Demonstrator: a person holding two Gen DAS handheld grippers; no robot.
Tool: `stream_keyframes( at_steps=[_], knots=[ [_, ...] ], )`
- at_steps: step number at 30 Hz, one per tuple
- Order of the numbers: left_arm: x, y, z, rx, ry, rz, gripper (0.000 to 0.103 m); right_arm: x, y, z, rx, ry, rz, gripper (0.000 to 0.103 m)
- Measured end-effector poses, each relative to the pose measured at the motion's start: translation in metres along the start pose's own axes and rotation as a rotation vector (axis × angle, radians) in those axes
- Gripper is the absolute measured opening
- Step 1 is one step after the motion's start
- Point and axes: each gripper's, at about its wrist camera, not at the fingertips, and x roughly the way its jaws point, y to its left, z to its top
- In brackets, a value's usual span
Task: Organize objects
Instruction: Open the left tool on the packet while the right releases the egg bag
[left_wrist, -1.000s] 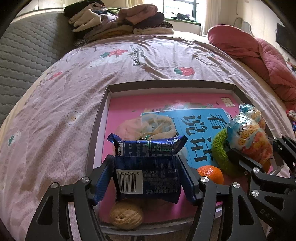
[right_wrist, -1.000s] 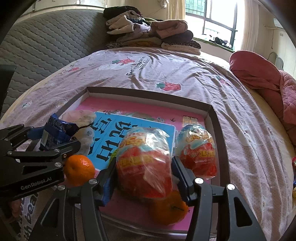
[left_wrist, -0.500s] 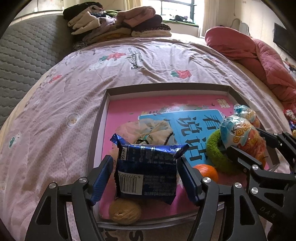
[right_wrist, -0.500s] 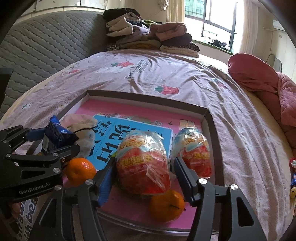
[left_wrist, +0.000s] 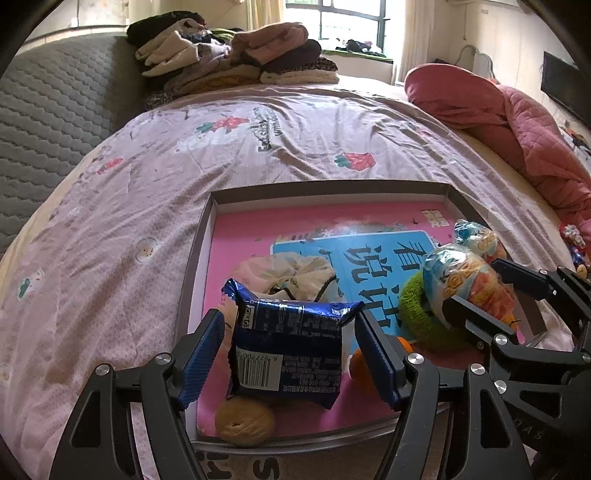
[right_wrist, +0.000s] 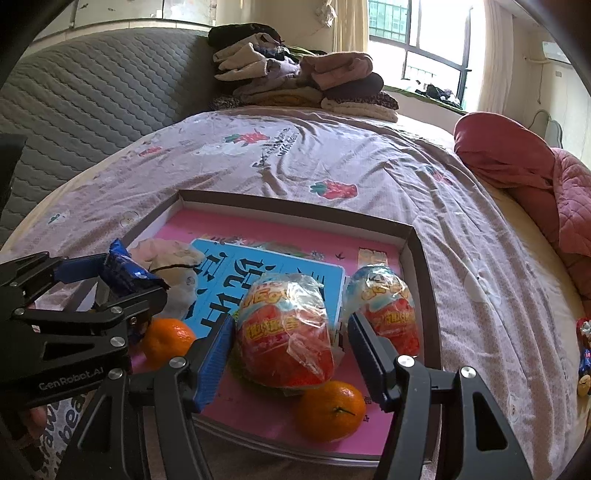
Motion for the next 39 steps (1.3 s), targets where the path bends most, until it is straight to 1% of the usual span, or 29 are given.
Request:
stream_keyframes(
  at_steps=[18,39],
  knots=[
    [-0.014,-0.002,0.004,-0.005,-0.031,-0.010,0.074,-0.016,0.003,0.006,-0.009,-0.042,0.005,0.063],
    [-0.058,-0.003,0.003,-0.022,-0.134,-0.002,0.075,-0.054,0.002,0.017,0.010,-0.137,0.006,0.063]
  ],
)
